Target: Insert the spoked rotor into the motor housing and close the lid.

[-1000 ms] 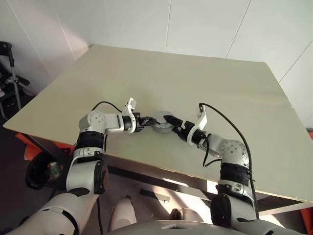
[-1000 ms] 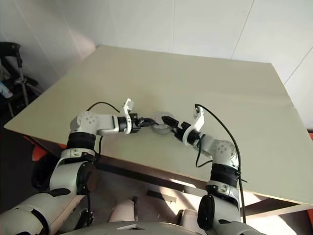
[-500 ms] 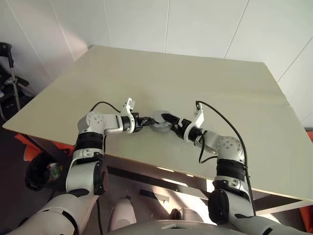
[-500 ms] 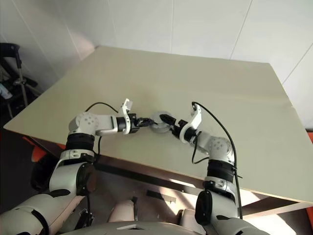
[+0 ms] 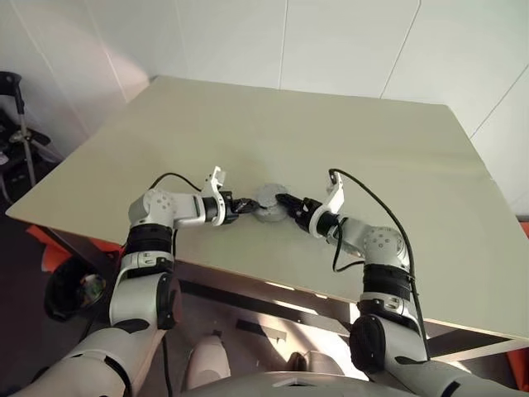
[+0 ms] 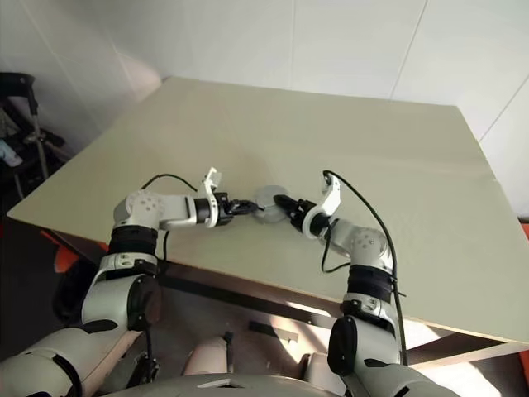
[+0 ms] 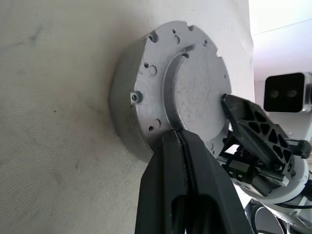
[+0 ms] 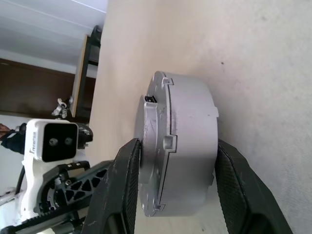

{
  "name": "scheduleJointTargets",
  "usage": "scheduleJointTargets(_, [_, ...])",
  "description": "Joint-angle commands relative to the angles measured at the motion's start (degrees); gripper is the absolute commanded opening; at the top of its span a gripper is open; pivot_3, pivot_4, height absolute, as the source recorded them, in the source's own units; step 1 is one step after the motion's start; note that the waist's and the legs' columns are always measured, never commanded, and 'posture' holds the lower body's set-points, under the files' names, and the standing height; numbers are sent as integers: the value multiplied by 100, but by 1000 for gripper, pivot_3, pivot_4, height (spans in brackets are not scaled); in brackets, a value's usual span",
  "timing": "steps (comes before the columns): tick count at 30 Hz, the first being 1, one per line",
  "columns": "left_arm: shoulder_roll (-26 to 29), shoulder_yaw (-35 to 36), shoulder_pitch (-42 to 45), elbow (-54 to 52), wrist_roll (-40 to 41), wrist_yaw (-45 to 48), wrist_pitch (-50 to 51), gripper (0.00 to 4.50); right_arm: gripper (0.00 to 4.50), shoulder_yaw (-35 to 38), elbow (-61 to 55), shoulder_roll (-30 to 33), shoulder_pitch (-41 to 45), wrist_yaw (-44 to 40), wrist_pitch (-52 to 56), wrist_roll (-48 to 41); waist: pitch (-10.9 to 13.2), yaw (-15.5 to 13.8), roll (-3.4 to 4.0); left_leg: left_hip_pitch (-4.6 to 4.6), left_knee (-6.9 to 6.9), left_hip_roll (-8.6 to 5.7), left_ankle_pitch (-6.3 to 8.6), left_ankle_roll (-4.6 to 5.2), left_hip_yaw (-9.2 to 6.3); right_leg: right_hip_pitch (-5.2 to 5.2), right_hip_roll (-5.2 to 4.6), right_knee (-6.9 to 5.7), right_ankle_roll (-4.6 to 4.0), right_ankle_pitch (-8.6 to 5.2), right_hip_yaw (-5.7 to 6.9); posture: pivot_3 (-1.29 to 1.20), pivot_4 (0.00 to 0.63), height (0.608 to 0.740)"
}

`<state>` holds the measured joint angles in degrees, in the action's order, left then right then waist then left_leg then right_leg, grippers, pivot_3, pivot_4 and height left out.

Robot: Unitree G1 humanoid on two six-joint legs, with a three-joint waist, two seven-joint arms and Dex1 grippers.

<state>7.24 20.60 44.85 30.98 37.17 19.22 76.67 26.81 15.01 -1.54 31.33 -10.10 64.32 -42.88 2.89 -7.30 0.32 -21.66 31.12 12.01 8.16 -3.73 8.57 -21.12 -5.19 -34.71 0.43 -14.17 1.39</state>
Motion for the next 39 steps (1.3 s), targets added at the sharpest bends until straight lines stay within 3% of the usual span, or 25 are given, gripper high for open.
scheduleJointTargets(1, [-190, -83, 124, -21, 62, 77, -59, 0, 2189, -286, -49, -246, 215, -270, 199, -335, 0, -3, 0, 0, 0, -2, 0, 0, 0, 1, -2, 0, 0, 0, 0, 0, 0, 740])
scheduleJointTargets(20, [-208, -55, 84, -124, 36, 69, -10, 0, 2189, 132, -189, -405, 384, -78, 356, -762, 4, -62, 6, -19, 1, -4, 0, 0, -3, -9, -4, 4, 2, 1, 5, 0, 0, 740])
scheduleJointTargets(23, [-206, -51, 89, -113, 29, 68, -14, 0, 1706, 88, -205, -371, 362, -83, 308, -697, 4, -62, 6, -21, 0, -2, 0, 0, -4, -11, -3, 3, 2, 1, 6, 0, 0, 740])
scheduleJointTargets(32, [-196, -39, 87, -110, 22, 68, -31, 0, 1670, 55, -16, -302, 270, -87, 123, -513, 4, -66, 7, -23, 0, -3, 0, 0, -4, -13, -3, 3, 3, 2, 6, 0, 0, 740])
scheduleJointTargets(39, [-188, -14, 54, -154, 36, 83, -89, 0, 1670, 745, 211, -488, 549, 179, -298, -978, 5, -64, 8, -24, 1, -2, 0, 0, -3, -14, -3, 2, 3, 2, 6, 0, 0, 740])
